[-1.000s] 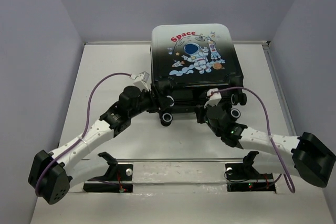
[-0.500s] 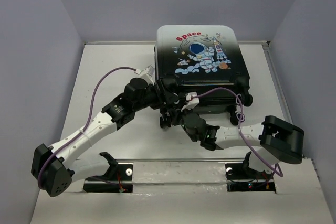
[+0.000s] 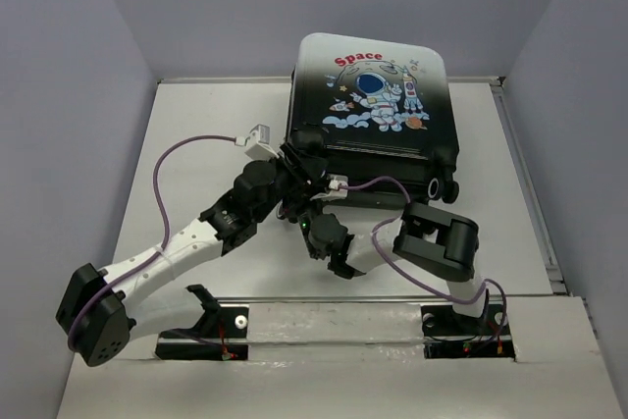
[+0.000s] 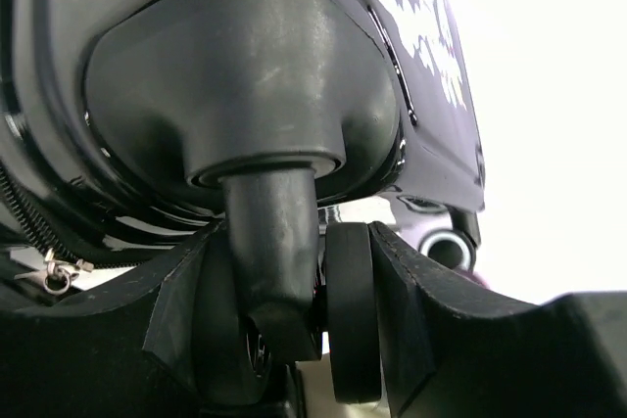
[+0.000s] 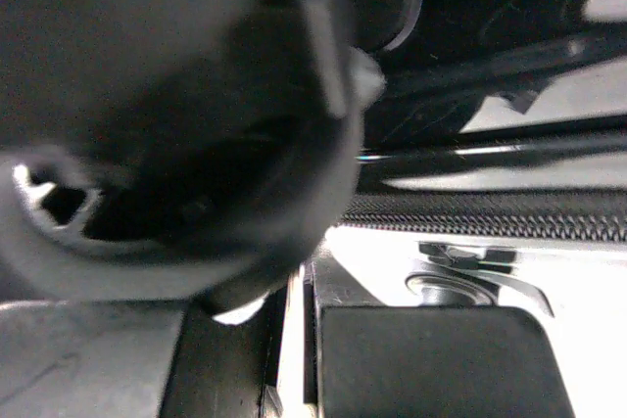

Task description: Pack the luggage

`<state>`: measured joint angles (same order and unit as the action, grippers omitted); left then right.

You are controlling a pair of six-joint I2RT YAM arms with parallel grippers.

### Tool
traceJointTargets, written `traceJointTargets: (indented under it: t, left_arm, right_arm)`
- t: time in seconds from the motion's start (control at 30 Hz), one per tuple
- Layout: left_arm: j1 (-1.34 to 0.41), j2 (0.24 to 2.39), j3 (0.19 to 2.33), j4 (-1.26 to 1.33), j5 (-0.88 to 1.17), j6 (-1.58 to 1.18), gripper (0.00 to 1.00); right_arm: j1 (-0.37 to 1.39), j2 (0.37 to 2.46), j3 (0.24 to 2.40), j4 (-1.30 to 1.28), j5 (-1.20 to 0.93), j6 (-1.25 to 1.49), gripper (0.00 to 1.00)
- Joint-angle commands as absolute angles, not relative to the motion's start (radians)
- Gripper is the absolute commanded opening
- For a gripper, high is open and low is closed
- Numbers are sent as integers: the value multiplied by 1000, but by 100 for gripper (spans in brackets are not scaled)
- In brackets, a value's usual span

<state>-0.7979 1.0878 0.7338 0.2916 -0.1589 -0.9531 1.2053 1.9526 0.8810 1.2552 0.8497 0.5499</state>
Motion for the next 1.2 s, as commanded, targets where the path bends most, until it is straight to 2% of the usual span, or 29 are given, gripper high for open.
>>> traceJointTargets:
  t: [0.0, 0.03, 0.1, 0.13, 0.17, 0.2, 0.27, 0.33, 0.37, 0.47, 0.5, 0.53, 0.57, 0.67, 0.7, 0.77, 0.97, 1.17]
  left_arm:
    - [-968, 970, 744, 842, 137, -1048, 6]
    - [-968, 959, 730, 844, 124, -1045, 6]
    - [-965, 927, 707, 819, 107, -1011, 6]
    - [-965, 913, 700, 795, 95, -1011, 6]
    - [-957, 885, 680, 760, 74, -974, 6]
    - [-957, 885, 680, 746, 68, -974, 6]
    - [-930, 848, 640, 715, 52, -974, 6]
    - [-907, 815, 582, 698, 46, -982, 11]
    - [-899, 799, 549, 681, 45, -985, 18]
    - [-879, 782, 505, 672, 41, -992, 34]
    - [-870, 772, 480, 672, 41, -996, 44]
    - [-865, 767, 471, 672, 40, -999, 50]
    - [-864, 764, 463, 672, 40, -1002, 61]
    - [-859, 761, 446, 676, 48, -1003, 73]
    - [-858, 764, 440, 681, 51, -1008, 80]
    - [-857, 765, 436, 689, 63, -1011, 89]
    - [-851, 769, 420, 684, 86, -1008, 99]
    - [-831, 752, 399, 666, 92, -1000, 99]
  right_arm:
    - [1284, 2035, 994, 1715, 532, 693, 7]
    - [1284, 2034, 973, 1718, 534, 698, 7]
    - [1293, 2004, 878, 1715, 540, 683, 16]
    - [1304, 1982, 833, 1717, 551, 672, 25]
    - [1315, 1932, 734, 1710, 586, 643, 46]
    - [1315, 1931, 733, 1700, 586, 638, 56]
    - [1315, 1826, 585, 1652, 583, 635, 76]
    - [1315, 1682, 470, 1473, 583, 675, 86]
    - [1315, 1627, 450, 1263, 571, 708, 87]
    - [1315, 1429, 437, 908, 540, 765, 93]
    - [1315, 1389, 433, 761, 519, 770, 93]
    - [1315, 1347, 437, 688, 515, 773, 94]
    - [1315, 1269, 443, 555, 511, 772, 95]
    - [1315, 1181, 497, 367, 525, 756, 99]
    - [1315, 1152, 540, 306, 526, 717, 100]
    - [1315, 1144, 577, 279, 540, 649, 100]
    - [1304, 1184, 730, 276, 568, 465, 100]
    - [1238, 1209, 819, 307, 560, 387, 100]
